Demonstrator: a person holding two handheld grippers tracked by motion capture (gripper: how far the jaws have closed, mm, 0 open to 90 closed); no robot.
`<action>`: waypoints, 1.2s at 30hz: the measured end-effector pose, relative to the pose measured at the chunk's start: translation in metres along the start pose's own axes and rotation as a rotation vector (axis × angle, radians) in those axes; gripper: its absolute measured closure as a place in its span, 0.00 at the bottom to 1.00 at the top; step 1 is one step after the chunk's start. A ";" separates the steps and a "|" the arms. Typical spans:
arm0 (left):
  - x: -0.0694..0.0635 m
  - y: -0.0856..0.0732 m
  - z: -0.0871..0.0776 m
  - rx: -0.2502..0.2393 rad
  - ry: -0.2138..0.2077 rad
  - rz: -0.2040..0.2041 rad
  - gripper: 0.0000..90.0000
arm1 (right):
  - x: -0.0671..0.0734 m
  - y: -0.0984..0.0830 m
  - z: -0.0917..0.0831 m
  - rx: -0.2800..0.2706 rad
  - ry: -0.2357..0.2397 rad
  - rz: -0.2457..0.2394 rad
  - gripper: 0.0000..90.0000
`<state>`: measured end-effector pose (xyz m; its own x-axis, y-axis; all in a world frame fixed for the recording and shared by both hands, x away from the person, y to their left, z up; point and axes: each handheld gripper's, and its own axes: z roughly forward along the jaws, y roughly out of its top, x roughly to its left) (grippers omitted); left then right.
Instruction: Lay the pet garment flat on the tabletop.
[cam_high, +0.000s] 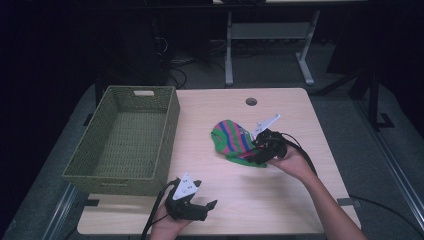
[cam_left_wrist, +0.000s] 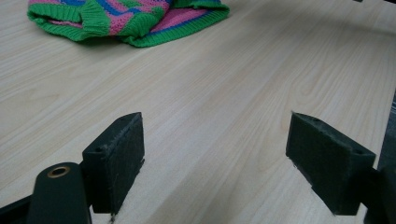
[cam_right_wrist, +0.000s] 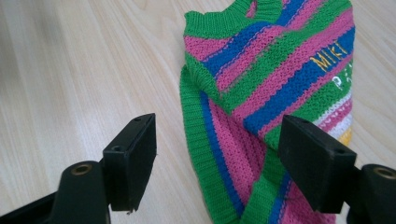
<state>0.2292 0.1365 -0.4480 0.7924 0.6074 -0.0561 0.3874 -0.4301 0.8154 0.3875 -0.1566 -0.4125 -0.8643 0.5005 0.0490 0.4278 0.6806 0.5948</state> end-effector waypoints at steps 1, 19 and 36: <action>0.000 0.000 0.000 0.000 0.000 0.002 0.21 | -0.001 0.001 0.002 0.003 -0.002 -0.008 0.31; -0.001 0.000 0.000 0.000 -0.007 -0.003 0.21 | -0.006 0.022 0.027 0.040 -0.006 -0.014 0.31; -0.001 0.001 0.000 -0.007 -0.007 -0.003 0.21 | -0.014 0.023 0.050 0.087 -0.027 0.010 0.31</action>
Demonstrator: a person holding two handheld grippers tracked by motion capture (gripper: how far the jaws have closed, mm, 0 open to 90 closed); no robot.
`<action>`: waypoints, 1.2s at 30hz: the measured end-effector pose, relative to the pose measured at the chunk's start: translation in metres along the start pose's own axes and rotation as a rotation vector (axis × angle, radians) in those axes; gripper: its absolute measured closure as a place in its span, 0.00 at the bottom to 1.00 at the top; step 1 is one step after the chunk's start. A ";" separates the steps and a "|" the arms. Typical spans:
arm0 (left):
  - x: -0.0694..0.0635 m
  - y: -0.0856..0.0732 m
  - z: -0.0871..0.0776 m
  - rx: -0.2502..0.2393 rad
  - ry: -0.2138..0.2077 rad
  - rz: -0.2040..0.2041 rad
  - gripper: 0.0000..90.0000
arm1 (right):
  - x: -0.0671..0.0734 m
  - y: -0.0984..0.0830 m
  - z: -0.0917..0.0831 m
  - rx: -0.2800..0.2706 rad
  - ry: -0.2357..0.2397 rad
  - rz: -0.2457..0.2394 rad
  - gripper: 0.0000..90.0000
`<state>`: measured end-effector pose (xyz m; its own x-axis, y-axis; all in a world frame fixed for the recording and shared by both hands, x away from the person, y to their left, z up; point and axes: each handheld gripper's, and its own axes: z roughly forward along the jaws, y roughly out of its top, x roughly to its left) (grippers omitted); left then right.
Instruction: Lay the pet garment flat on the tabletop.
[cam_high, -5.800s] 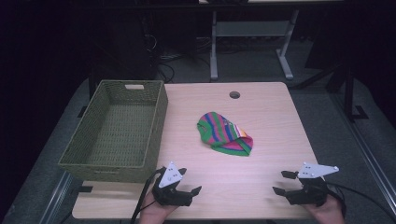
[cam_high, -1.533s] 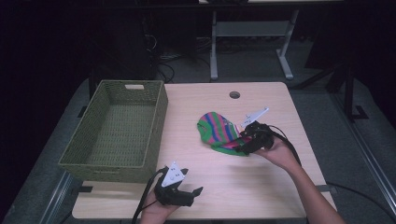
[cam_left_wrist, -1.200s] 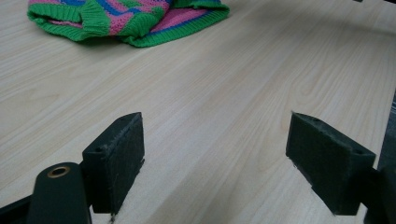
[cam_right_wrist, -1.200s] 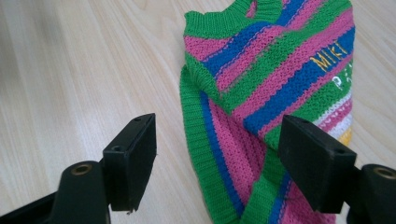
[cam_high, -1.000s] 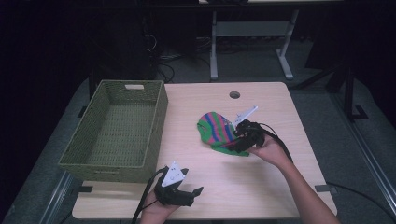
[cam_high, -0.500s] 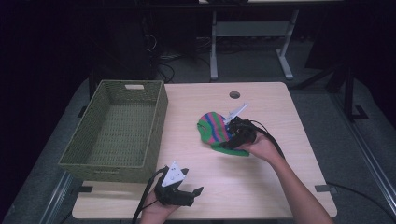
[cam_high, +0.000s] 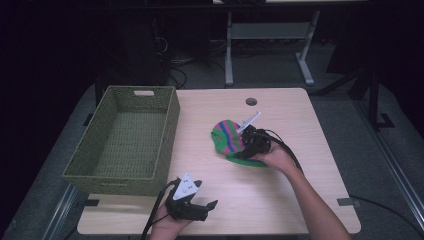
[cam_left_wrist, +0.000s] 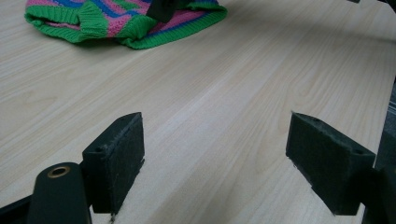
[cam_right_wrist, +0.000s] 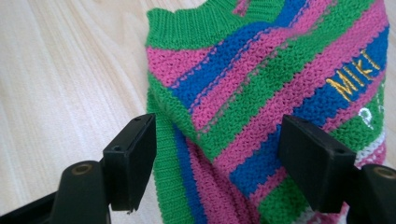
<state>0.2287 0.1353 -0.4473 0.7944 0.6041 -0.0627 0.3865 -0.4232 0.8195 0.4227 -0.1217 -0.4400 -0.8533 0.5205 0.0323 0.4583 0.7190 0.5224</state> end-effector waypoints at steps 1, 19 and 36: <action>0.000 0.000 0.000 -0.001 0.000 0.000 0.21 | 0.000 0.000 0.001 0.003 -0.002 0.004 0.31; -0.001 0.000 0.000 0.001 0.001 0.003 0.21 | 0.007 -0.004 0.014 0.034 -0.081 -0.033 0.34; 0.000 0.001 0.001 -0.002 -0.001 -0.001 0.21 | 0.003 -0.004 0.012 0.016 -0.110 0.008 0.54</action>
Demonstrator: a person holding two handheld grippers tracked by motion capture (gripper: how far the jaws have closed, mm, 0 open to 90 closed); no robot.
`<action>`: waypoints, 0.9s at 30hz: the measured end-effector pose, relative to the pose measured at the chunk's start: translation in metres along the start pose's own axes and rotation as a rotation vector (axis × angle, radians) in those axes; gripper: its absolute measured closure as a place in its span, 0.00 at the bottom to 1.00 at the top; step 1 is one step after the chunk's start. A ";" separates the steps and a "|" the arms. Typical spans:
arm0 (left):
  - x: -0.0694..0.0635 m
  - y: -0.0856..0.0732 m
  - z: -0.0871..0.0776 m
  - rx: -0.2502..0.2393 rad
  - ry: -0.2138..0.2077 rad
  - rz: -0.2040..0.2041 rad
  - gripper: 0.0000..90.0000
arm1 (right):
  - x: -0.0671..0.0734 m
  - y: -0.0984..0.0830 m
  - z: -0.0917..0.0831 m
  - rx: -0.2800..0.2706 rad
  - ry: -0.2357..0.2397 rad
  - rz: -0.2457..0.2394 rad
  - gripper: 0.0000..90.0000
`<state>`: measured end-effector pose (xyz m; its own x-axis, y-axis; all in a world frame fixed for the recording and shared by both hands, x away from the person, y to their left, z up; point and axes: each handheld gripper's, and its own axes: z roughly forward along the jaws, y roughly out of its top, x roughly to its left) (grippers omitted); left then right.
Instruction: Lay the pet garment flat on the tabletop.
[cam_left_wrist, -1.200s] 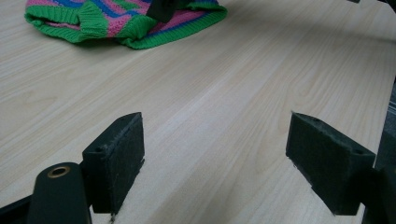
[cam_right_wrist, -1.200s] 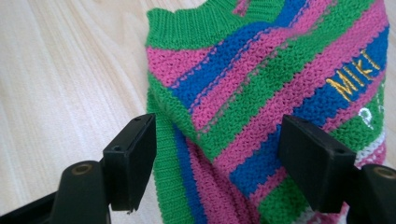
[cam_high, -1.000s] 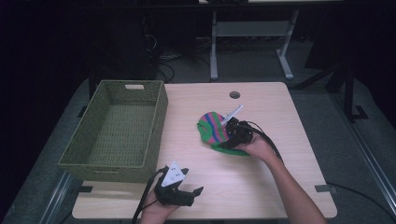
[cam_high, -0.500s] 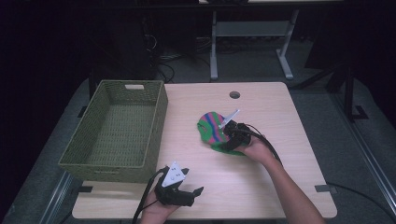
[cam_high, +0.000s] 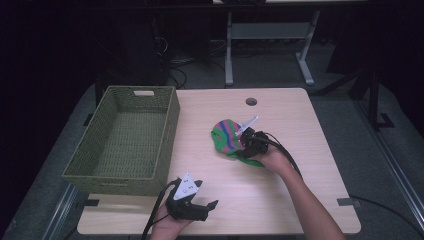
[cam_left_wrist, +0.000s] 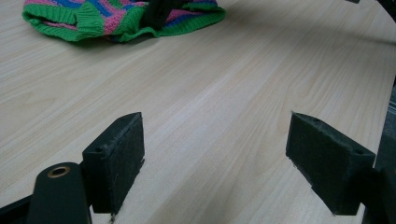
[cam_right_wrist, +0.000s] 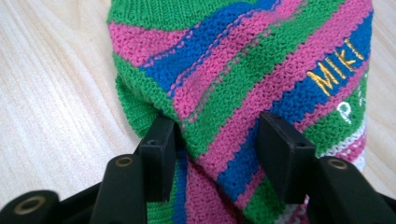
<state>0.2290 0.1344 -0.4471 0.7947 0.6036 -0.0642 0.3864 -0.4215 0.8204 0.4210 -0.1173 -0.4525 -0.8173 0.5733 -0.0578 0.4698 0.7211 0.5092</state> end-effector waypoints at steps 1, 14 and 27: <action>0.000 0.000 0.000 -0.001 -0.001 0.000 0.21 | 0.000 0.001 0.000 0.005 -0.003 0.003 0.55; 0.000 0.000 0.000 0.000 0.000 0.000 0.21 | 0.009 0.009 0.000 0.066 -0.108 -0.047 0.83; 0.001 0.000 0.000 -0.001 0.001 -0.006 0.21 | -0.002 0.004 -0.007 0.045 -0.050 0.015 0.87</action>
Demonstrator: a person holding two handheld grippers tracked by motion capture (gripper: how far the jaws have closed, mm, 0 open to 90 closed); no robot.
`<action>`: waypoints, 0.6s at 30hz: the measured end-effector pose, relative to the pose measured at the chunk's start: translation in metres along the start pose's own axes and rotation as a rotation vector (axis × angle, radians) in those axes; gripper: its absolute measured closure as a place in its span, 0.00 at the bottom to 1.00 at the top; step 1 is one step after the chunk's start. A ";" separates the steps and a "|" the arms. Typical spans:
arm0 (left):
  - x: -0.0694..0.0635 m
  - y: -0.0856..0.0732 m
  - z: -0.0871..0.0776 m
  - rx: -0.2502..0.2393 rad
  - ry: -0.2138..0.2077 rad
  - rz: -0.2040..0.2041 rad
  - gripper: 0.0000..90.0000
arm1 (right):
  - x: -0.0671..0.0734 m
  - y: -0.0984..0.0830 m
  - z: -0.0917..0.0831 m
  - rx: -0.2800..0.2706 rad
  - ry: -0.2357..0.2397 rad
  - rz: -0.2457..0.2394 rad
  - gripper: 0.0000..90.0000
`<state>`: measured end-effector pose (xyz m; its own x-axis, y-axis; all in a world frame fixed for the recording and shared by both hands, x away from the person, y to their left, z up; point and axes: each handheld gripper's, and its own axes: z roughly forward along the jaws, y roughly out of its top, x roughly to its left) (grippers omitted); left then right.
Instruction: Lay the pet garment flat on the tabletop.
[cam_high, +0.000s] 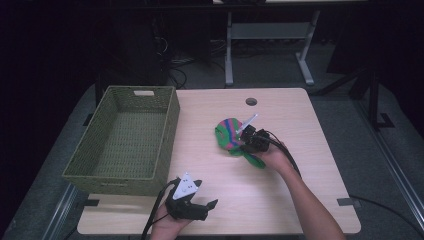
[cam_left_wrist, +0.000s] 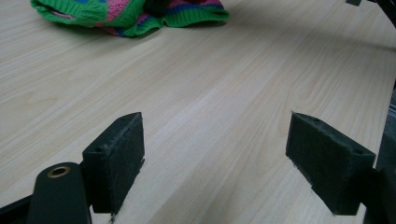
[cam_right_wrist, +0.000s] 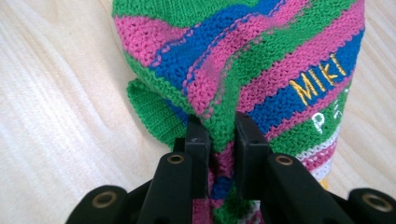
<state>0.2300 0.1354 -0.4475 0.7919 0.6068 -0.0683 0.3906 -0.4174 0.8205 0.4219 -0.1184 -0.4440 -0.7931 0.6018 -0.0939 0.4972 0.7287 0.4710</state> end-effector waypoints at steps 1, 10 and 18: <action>0.000 0.000 0.000 0.001 0.001 0.001 0.21 | -0.001 -0.001 -0.001 -0.006 0.003 0.000 0.87; 0.000 0.000 0.000 0.001 0.005 -0.001 0.21 | -0.010 -0.005 -0.017 -0.057 0.010 0.037 0.87; 0.000 0.000 0.000 0.000 0.007 0.001 0.21 | -0.022 -0.012 -0.041 -0.145 0.024 0.104 0.87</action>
<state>0.2301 0.1354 -0.4474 0.7890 0.6111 -0.0634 0.3896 -0.4178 0.8208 0.4191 -0.1541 -0.4121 -0.7491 0.6622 -0.0185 0.5223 0.6076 0.5984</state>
